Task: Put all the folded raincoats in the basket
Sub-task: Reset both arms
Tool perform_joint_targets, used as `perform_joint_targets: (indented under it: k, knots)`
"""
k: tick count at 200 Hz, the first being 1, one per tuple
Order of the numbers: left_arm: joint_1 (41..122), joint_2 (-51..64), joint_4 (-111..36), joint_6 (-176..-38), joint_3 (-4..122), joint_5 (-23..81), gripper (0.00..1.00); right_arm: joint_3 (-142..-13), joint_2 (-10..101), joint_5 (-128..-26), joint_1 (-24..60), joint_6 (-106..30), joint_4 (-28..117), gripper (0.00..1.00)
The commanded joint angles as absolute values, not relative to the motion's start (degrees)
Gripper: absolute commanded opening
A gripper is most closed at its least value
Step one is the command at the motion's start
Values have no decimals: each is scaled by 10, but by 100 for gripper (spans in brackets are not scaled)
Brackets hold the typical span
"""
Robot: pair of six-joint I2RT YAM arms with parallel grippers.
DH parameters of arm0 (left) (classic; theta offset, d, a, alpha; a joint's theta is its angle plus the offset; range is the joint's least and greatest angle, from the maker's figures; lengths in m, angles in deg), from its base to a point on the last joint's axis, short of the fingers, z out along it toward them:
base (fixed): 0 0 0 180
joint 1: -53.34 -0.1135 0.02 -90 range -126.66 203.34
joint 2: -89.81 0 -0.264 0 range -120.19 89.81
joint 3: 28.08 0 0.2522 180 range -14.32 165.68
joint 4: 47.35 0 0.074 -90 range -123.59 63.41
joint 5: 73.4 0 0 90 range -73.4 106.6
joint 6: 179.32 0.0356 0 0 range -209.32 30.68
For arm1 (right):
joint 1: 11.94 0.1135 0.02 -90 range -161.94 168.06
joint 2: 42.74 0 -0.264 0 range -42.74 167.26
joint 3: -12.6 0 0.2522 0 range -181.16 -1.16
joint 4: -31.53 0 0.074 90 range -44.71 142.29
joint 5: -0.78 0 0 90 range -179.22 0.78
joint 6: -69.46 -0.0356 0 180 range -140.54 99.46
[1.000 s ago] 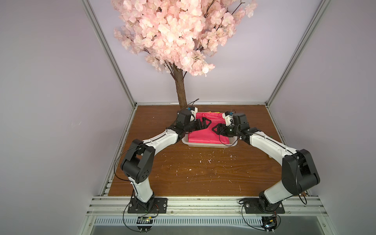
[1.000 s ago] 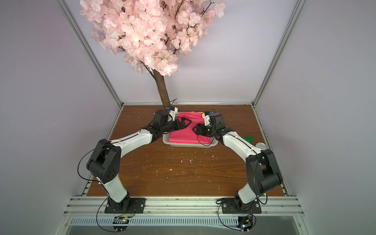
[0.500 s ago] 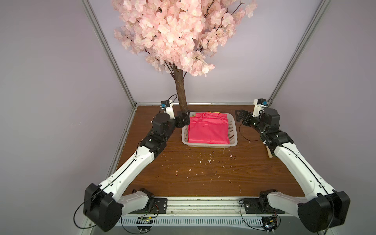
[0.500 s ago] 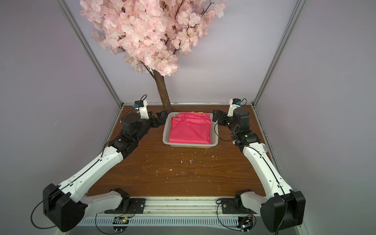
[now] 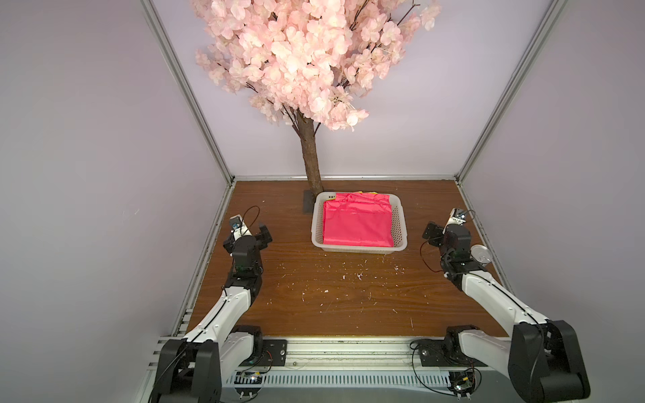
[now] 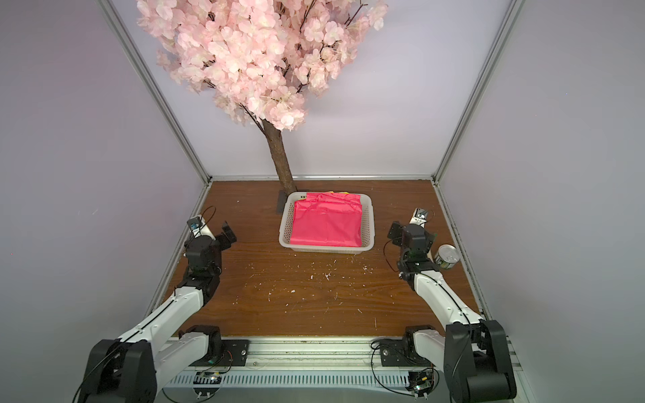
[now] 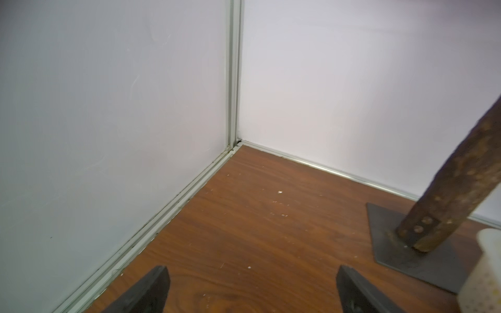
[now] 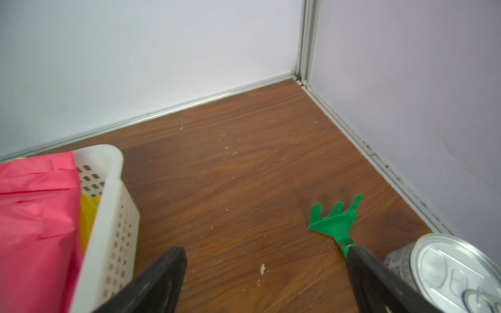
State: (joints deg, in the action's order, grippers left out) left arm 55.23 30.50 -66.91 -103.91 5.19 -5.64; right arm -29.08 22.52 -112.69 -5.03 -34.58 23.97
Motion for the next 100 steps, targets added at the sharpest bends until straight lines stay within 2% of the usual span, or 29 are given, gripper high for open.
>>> perform_joint_targets:
  k: [1, 26, 71, 100]
  knots:
    - [525, 297, -790, -1002, 38, -69, 100, -243, 230, -1176, -56, -290, 73, 99]
    - [520, 274, -824, -975, 21, -85, 100, -203, 261, -1177, -62, -271, 6, 99]
    - [517, 198, -862, -991, -1, 6, 100, -163, 345, -1155, -66, -260, -109, 99]
    - [517, 150, -955, -976, -24, 22, 100, -179, 362, -1144, -67, -269, -107, 99]
